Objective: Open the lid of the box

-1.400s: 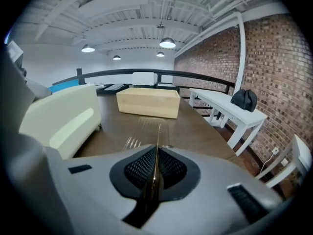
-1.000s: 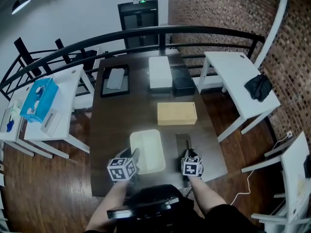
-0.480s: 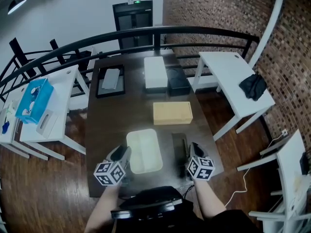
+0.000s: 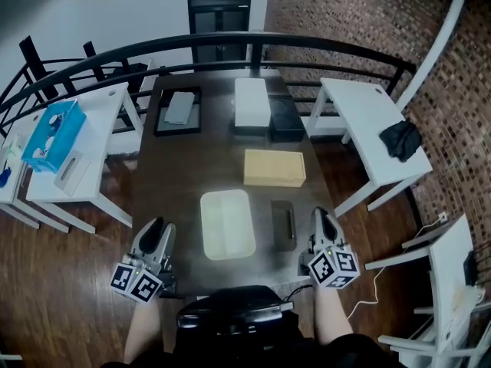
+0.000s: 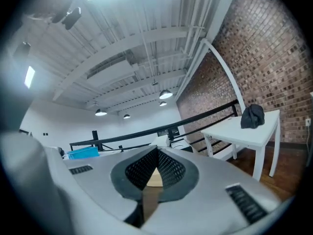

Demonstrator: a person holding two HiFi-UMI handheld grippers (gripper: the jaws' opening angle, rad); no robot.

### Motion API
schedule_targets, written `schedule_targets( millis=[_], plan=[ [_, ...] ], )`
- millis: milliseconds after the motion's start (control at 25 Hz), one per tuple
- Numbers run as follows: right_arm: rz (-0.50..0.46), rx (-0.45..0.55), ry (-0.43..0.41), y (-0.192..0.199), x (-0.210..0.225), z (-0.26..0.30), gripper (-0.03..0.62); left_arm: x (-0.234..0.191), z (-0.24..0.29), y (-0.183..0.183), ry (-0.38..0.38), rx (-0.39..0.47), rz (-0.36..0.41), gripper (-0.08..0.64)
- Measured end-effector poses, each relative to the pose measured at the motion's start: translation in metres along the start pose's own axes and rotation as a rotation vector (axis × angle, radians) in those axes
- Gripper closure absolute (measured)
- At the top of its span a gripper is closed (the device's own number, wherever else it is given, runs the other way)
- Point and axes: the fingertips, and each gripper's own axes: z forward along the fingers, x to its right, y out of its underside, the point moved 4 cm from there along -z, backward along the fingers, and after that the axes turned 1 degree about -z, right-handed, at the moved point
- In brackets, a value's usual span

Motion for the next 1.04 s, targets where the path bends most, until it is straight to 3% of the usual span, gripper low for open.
schedule_targets(
  millis=[120,360,1040],
  plan=[
    [-0.044,-0.002,-0.002,-0.005,-0.006,0.0,0.592,-0.004,-0.013,-0.012,-0.008,0.03,-0.004,0.433],
    [-0.022,-0.016,-0.008,0.003,-0.006,0.001,0.592,-0.013,-0.021,-0.018,-0.019,0.05,-0.018,0.439],
    [-0.062,-0.019,0.009,-0.005,-0.011,0.002,0.591,-0.016,-0.01,-0.008,0.0,0.022,-0.015,0.439]
  ],
)
